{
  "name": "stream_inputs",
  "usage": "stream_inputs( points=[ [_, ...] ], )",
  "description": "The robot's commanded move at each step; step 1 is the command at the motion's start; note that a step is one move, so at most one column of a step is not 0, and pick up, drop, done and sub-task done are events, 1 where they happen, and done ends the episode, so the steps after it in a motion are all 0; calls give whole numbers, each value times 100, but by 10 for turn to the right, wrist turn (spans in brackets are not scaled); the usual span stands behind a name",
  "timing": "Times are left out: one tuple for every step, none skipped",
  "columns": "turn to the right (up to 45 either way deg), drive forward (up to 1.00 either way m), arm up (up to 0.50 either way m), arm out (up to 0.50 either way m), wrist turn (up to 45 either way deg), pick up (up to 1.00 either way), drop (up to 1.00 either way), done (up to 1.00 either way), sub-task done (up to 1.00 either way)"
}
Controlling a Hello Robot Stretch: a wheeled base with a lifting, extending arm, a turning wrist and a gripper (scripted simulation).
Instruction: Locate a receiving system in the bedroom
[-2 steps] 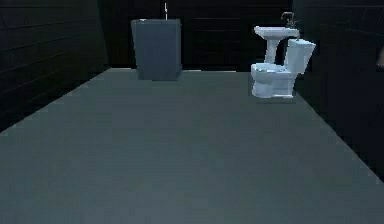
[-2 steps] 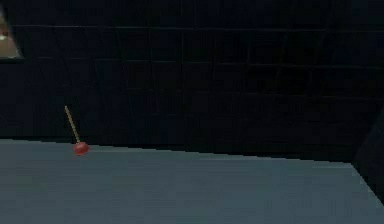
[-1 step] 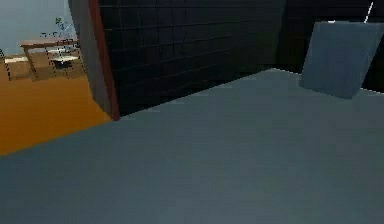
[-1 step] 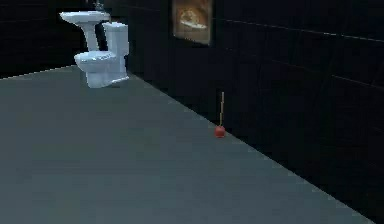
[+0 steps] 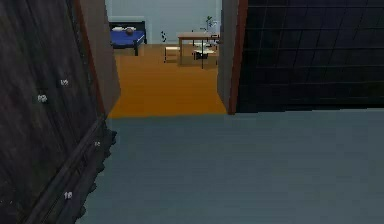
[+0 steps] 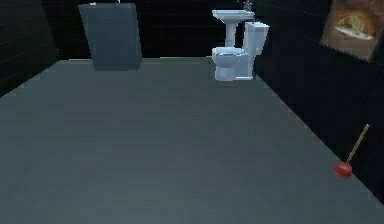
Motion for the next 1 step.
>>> stream_inputs(
  points=[
    [0,100,0,0,0,0,0,0,0]
  ],
)
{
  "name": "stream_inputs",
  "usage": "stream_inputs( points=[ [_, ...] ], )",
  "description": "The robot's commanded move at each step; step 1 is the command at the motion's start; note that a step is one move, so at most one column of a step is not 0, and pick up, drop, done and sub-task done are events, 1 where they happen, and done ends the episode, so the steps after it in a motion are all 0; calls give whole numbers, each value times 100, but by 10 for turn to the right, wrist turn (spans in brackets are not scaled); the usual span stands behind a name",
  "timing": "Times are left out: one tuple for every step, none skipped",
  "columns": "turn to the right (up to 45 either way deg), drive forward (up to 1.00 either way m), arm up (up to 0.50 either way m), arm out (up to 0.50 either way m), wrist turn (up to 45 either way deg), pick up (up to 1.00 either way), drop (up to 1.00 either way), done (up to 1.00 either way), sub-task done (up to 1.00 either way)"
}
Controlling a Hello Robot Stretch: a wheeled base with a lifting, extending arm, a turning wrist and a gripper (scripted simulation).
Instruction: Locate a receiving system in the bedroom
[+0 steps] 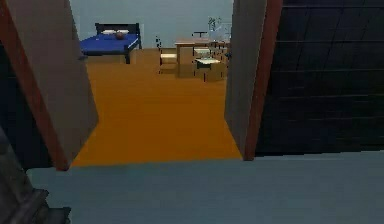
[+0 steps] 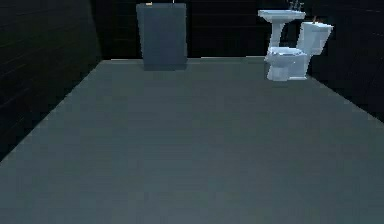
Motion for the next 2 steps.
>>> stream_inputs(
  points=[
    [0,100,0,0,0,0,0,0,0],
    [-30,0,0,0,0,0,0,0,0]
  ],
)
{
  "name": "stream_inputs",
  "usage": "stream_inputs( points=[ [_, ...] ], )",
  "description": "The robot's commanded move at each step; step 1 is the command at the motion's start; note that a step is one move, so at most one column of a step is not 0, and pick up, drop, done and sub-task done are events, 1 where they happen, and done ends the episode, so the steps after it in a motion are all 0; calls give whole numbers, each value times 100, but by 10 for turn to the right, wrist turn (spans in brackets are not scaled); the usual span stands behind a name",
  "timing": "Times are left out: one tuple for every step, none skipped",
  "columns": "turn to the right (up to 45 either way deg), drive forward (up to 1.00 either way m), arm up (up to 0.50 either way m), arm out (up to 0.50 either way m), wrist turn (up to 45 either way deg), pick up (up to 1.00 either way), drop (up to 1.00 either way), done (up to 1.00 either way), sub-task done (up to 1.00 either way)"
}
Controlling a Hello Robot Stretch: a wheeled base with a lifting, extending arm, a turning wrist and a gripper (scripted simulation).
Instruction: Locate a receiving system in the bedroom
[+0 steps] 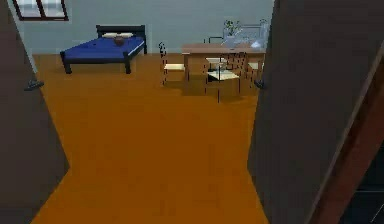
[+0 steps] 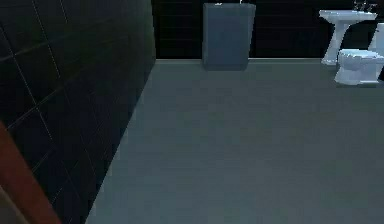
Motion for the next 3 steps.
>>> stream_inputs(
  points=[
    [0,100,0,0,0,0,0,0,0],
    [-30,0,0,0,0,0,0,0,0],
    [0,25,0,0,0,0,0,0,0]
  ],
)
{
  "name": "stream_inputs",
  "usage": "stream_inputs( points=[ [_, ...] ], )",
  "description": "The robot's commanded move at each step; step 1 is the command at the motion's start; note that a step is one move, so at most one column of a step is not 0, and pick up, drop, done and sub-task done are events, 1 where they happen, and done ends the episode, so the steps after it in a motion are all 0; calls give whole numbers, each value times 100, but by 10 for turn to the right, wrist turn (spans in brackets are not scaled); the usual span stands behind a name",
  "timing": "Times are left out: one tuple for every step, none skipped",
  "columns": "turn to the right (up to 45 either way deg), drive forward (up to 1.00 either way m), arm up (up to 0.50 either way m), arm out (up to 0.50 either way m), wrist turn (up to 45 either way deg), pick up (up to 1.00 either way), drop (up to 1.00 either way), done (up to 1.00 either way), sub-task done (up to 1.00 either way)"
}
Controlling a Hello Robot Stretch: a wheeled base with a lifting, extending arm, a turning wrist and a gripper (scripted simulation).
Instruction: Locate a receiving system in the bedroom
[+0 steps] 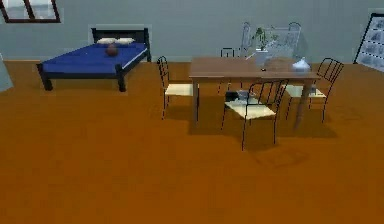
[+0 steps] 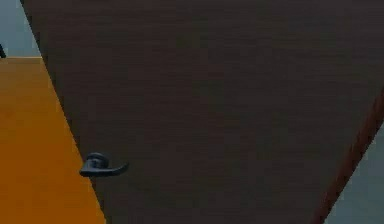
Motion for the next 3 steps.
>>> stream_inputs(
  points=[
    [0,90,0,0,0,0,0,0,0],
    [450,0,0,0,0,0,0,0,0],
    [420,0,0,0,0,0,0,0,0]
  ],
)
